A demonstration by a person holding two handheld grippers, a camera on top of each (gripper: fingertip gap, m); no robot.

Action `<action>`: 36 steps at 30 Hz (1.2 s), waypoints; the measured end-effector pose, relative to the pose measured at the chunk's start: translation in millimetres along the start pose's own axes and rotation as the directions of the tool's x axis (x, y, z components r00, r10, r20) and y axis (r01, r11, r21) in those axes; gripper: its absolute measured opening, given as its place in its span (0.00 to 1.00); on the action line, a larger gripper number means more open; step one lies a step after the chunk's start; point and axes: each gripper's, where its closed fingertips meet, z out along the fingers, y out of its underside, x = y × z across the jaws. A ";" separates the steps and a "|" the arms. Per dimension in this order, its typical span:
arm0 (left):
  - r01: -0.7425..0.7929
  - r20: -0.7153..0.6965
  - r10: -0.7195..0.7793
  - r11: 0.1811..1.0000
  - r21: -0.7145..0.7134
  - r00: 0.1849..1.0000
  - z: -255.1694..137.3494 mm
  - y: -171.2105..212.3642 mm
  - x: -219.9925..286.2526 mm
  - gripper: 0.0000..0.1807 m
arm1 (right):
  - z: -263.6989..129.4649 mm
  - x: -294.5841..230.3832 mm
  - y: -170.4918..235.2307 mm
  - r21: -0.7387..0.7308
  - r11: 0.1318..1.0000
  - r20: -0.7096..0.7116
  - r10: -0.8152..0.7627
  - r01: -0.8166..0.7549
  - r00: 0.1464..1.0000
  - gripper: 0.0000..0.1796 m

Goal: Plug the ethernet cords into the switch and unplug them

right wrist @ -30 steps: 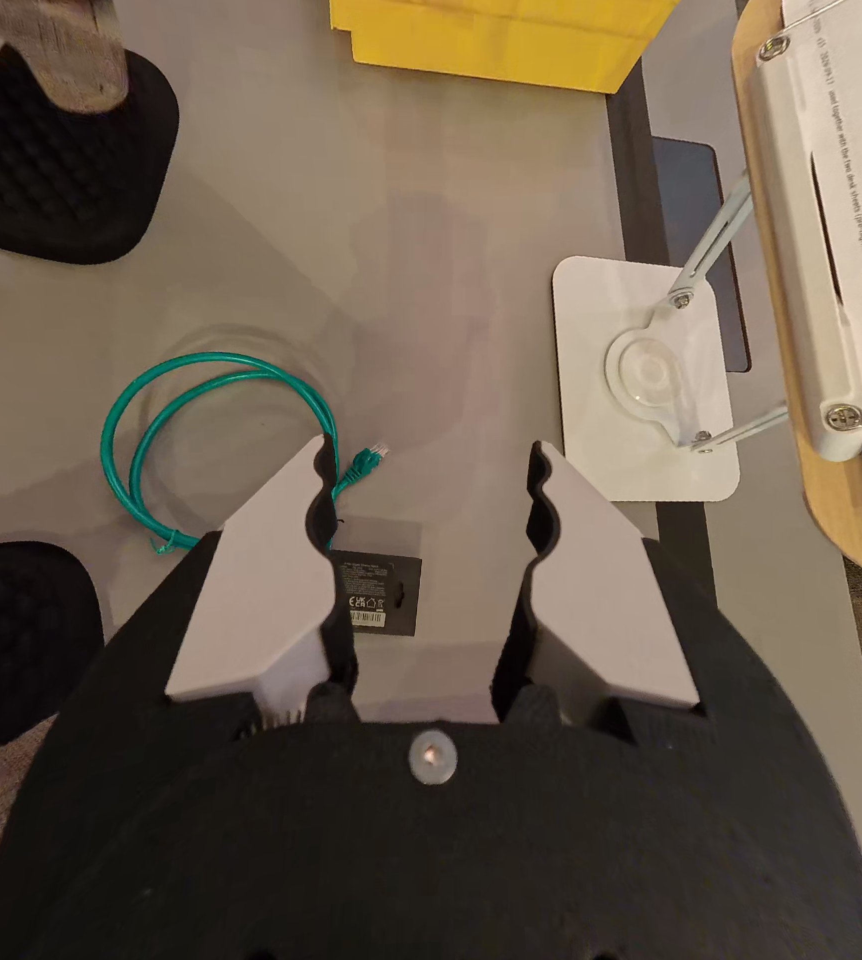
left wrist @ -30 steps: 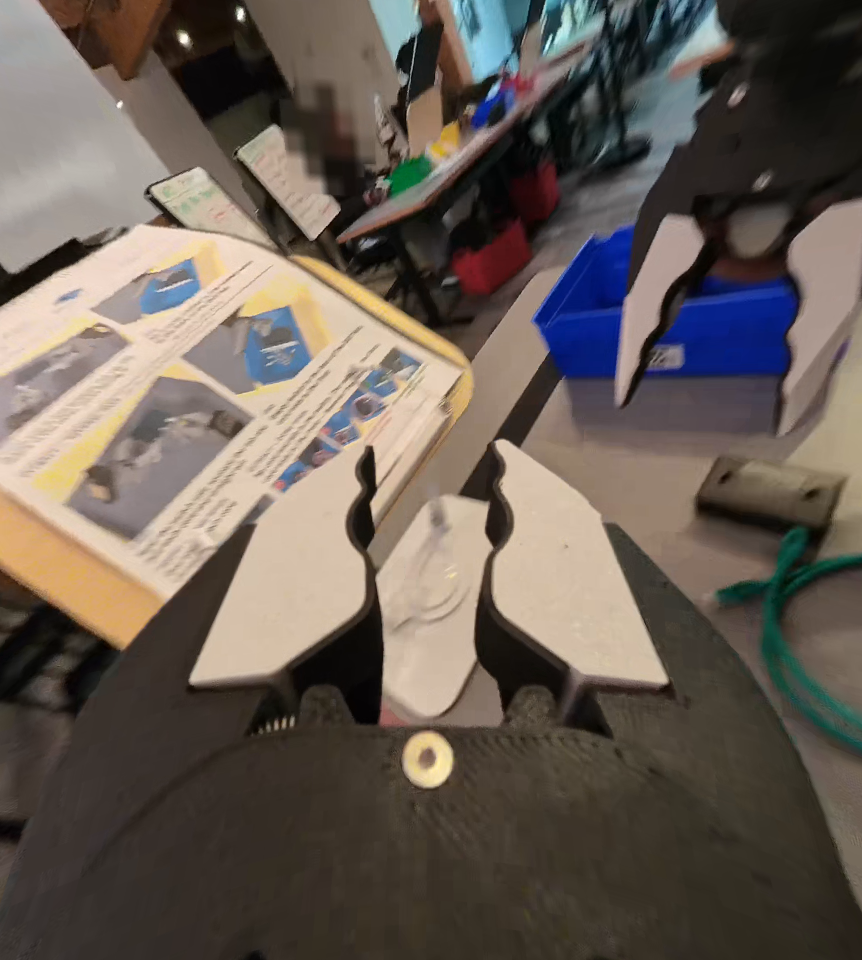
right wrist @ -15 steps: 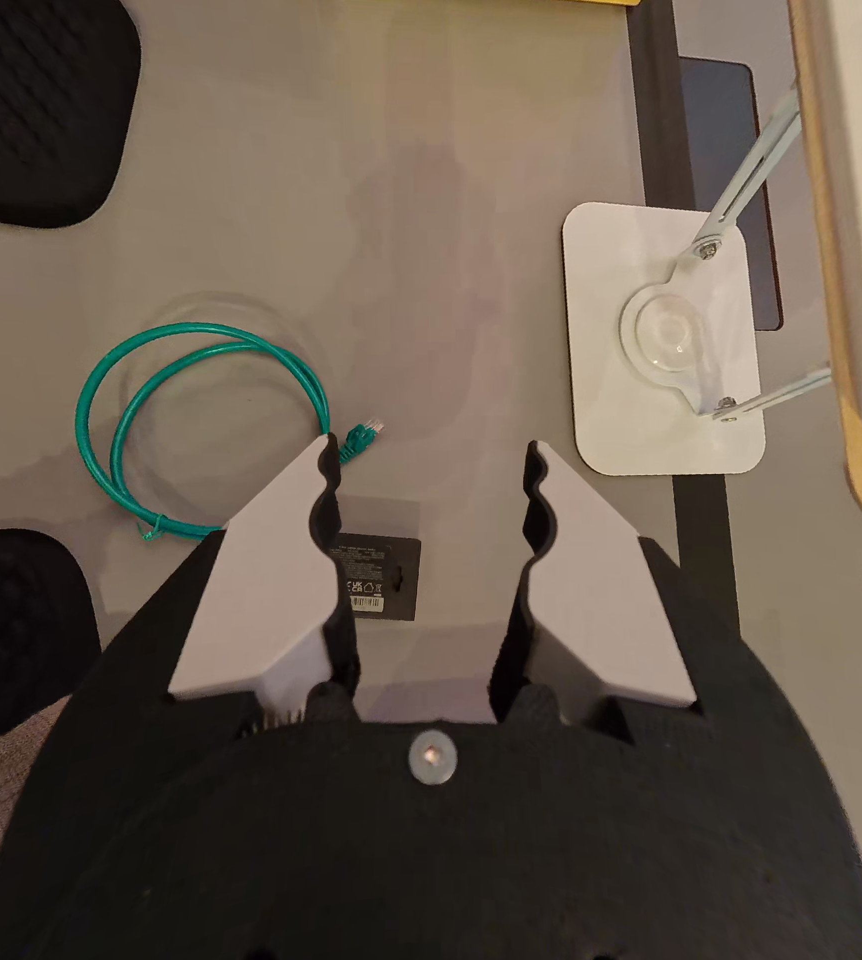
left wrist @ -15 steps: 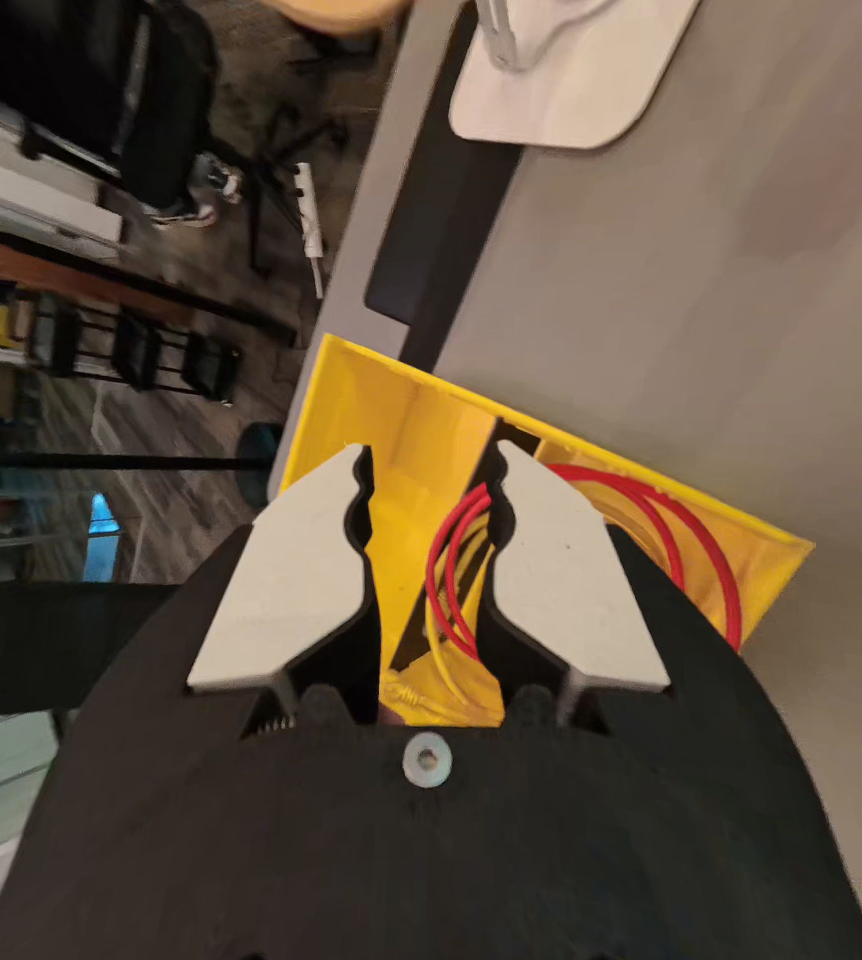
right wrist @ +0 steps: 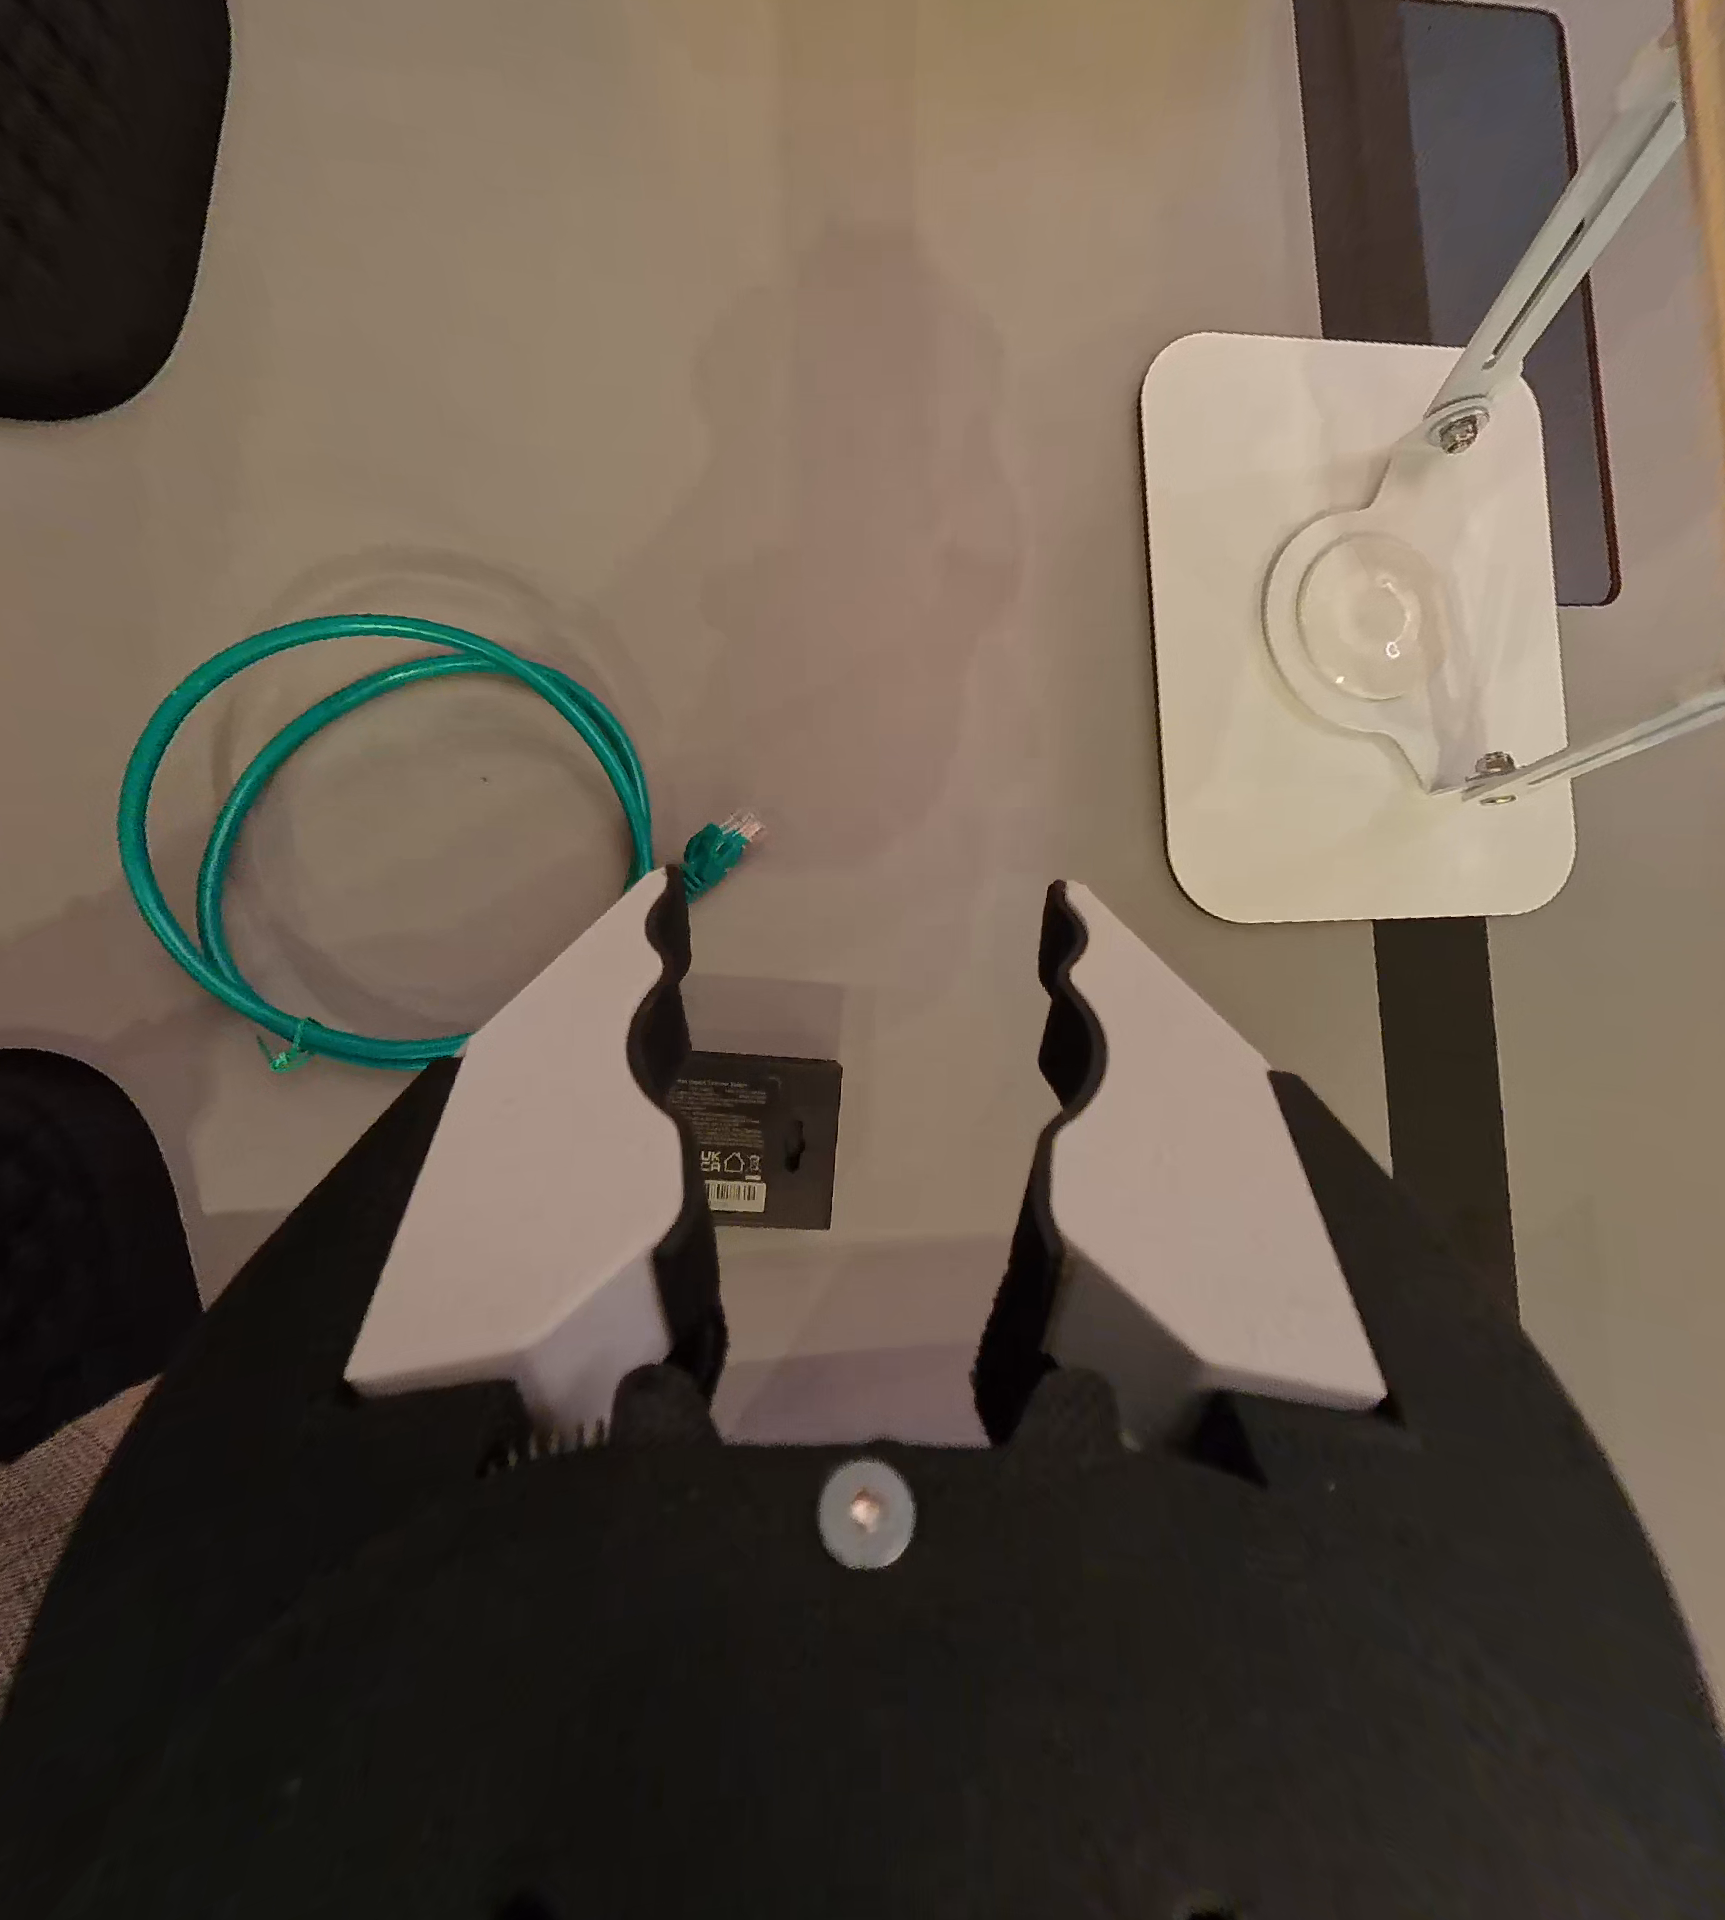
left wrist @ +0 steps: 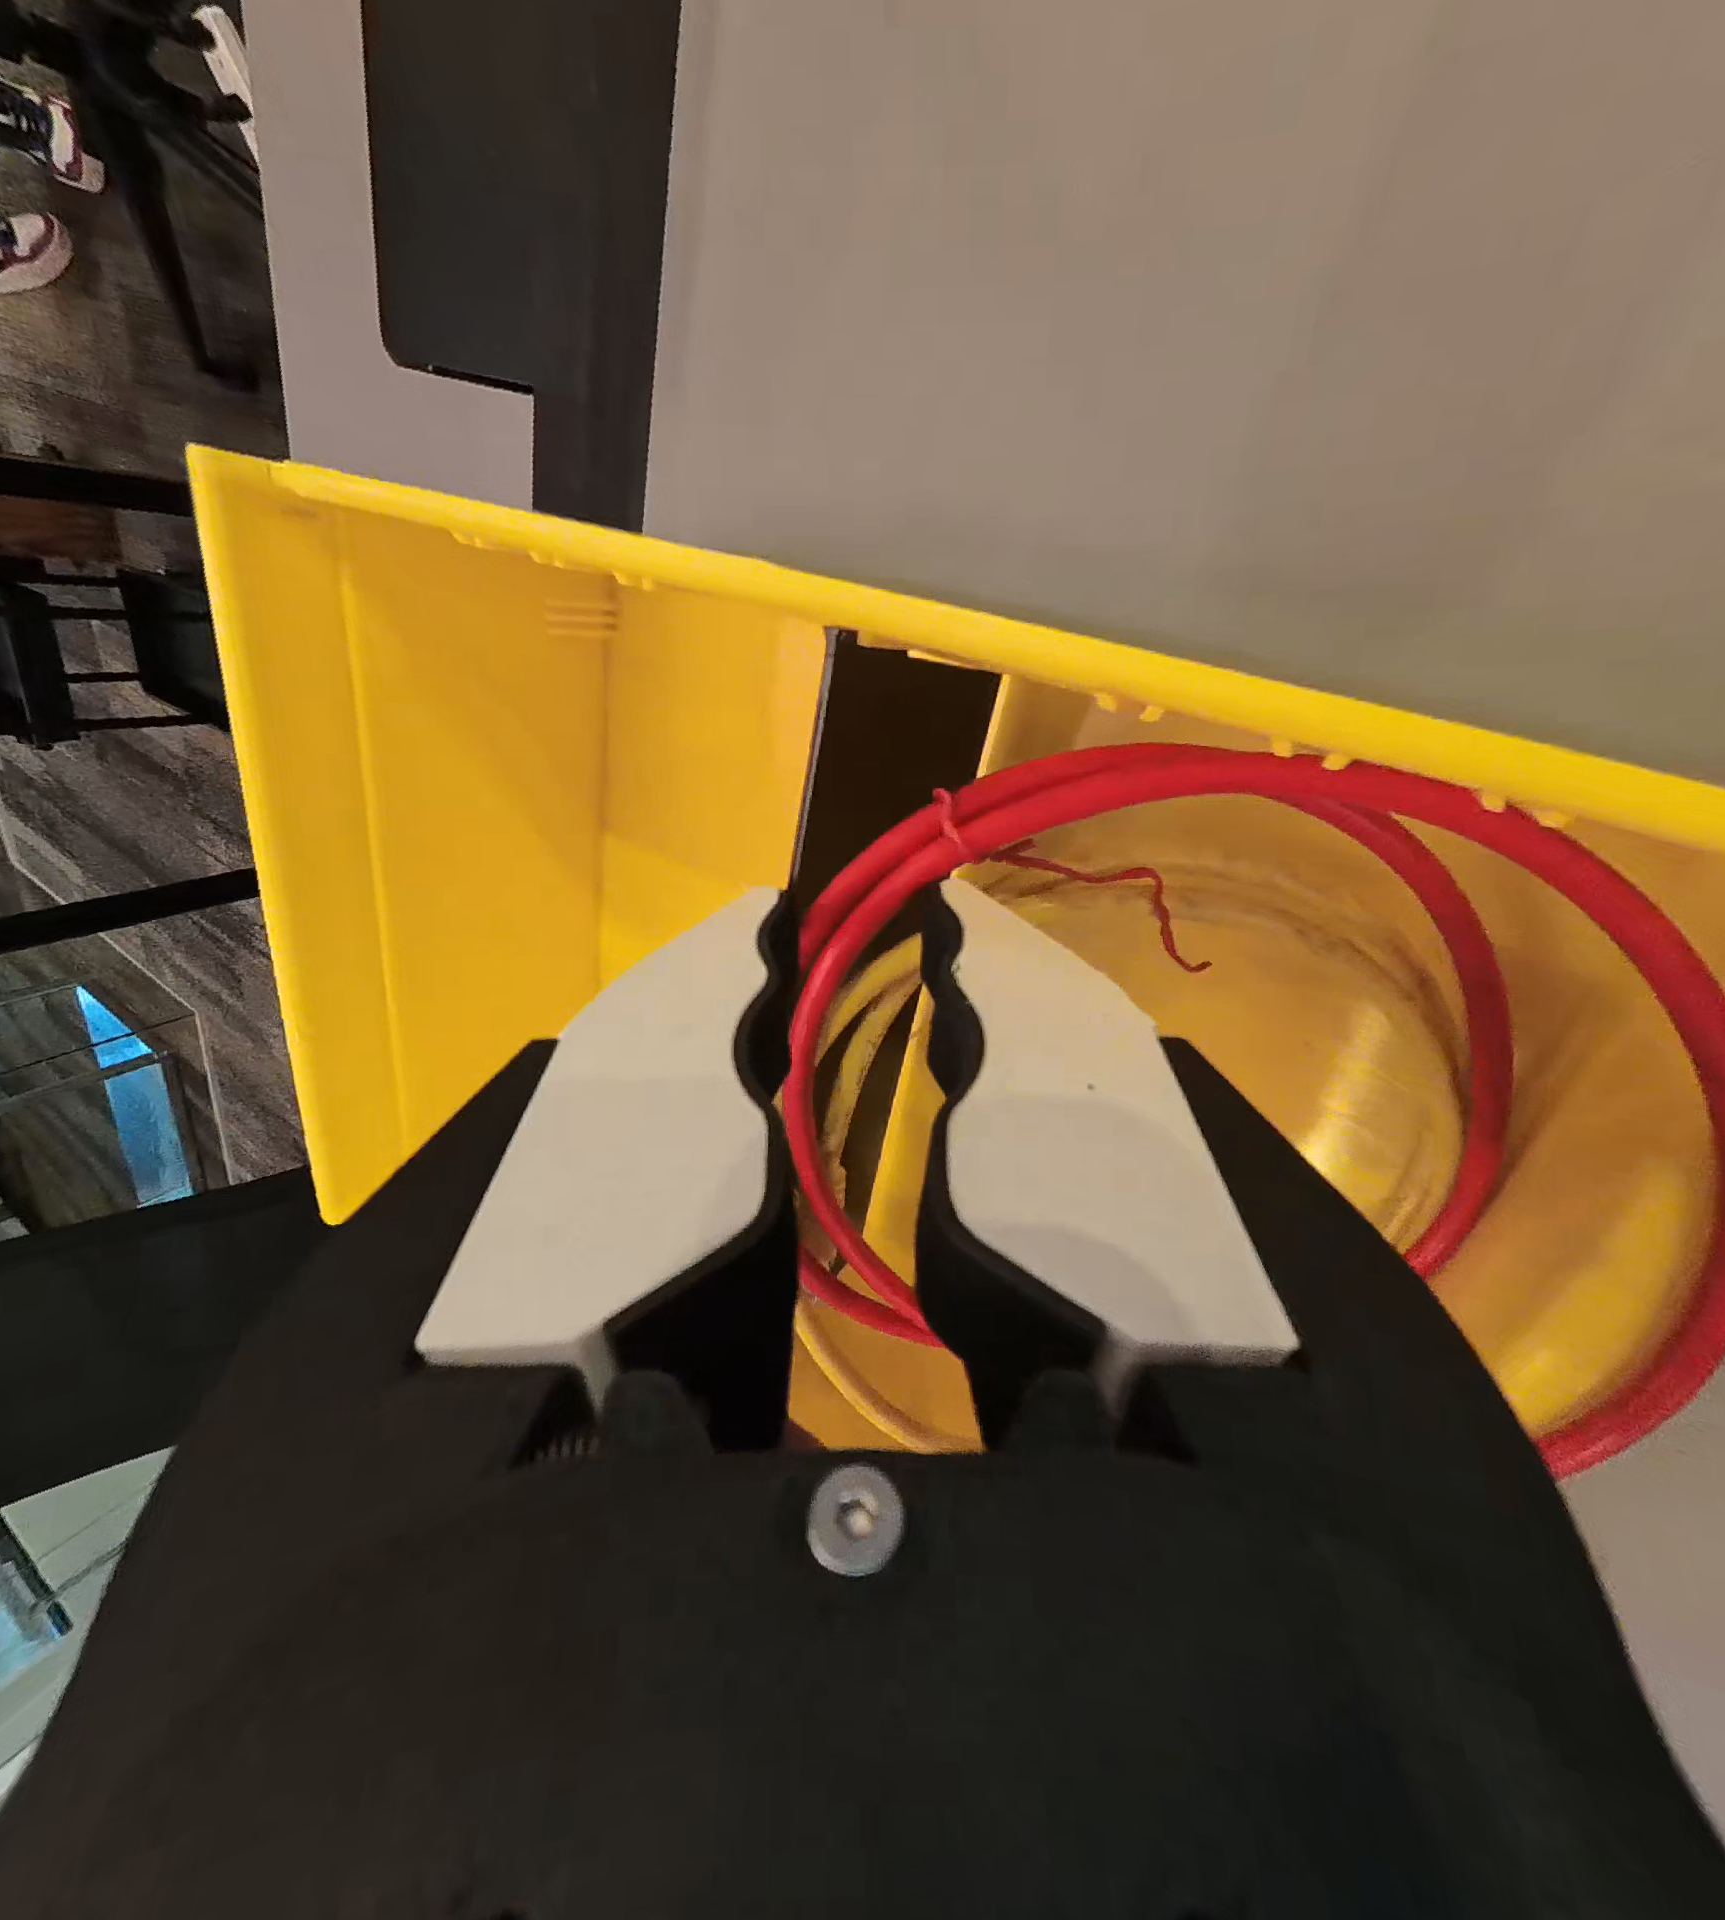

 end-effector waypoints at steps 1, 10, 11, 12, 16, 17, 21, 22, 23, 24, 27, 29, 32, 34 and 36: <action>-0.002 0.002 0.002 1.000 -0.002 1.000 -1.1 0.8 -1.0 0.12 | 0.3 0.5 0.9 -0.001 1.000 0.001 0.003 -0.003 1.000 0.37; 0.015 0.181 -0.019 1.000 0.023 0.983 -54.8 15.0 -26.1 0.07 | -1.9 0.1 0.2 0.003 1.000 0.000 0.001 -0.001 1.000 0.36; 0.022 0.214 -0.029 0.999 0.035 0.976 -64.7 16.4 -30.4 0.07 | -2.5 -0.1 -0.3 0.003 1.000 -0.002 -0.001 0.001 1.000 0.36; 0.034 0.248 -0.045 0.998 0.046 0.968 -75.0 18.3 -35.2 0.07 | -3.3 -0.4 -1.0 0.006 1.000 -0.004 -0.003 0.003 1.000 0.36; 0.090 0.366 -0.126 0.989 0.114 0.922 -115.8 25.5 -49.6 0.06 | -6.4 -1.0 -3.8 0.013 1.000 -0.014 -0.012 0.012 1.000 0.36; 0.109 0.396 -0.157 0.984 0.141 0.904 -126.9 27.1 -53.8 0.06 | -7.5 -1.0 -4.9 0.017 1.000 -0.018 -0.015 0.015 1.000 0.36; 0.149 0.510 -0.250 0.962 0.230 0.823 -173.0 32.3 -68.8 0.06 | -12.9 -3.4 -12.1 0.042 0.998 -0.029 -0.036 0.037 0.999 0.36; 0.152 0.533 -0.271 0.954 0.257 0.802 -185.1 30.5 -71.6 0.06 | -14.4 -5.0 -15.8 0.056 0.997 -0.028 -0.045 0.047 0.999 0.36; 0.150 0.550 -0.289 0.947 0.283 0.783 -197.0 27.3 -73.5 0.06 | -15.6 -6.6 -19.9 0.069 0.996 -0.027 -0.053 0.055 0.998 0.35; 0.146 0.556 -0.304 0.939 0.310 0.774 -207.9 21.6 -73.9 0.06 | -16.3 -8.6 -24.1 0.083 0.995 -0.023 -0.061 0.062 0.998 0.35; 0.116 0.552 -0.332 0.914 0.389 0.765 -235.1 -6.8 -72.2 0.06 | -16.2 -13.3 -39.1 0.130 0.989 -0.011 -0.076 0.076 0.997 0.35; 0.076 0.550 -0.339 0.893 0.444 0.764 -250.5 -34.2 -70.0 0.06 | -14.6 -16.7 -52.1 0.175 0.981 0.004 -0.085 0.083 0.996 0.35; 0.020 0.522 -0.368 0.830 0.557 0.769 -268.6 -83.4 -65.4 0.06 | -8.6 -20.1 -71.4 0.227 0.969 0.011 -0.105 0.100 0.994 0.35; -0.022 0.498 -0.385 0.774 0.632 0.777 -276.1 -118.2 -61.0 0.06 | -3.6 -23.1 -84.0 0.264 0.959 0.026 -0.108 0.097 0.994 0.35; -0.043 0.470 -0.404 0.721 0.691 0.785 -276.9 -151.5 -58.0 0.06 | 0.8 -26.6 -96.7 0.306 0.947 0.045 -0.113 0.094 0.993 0.36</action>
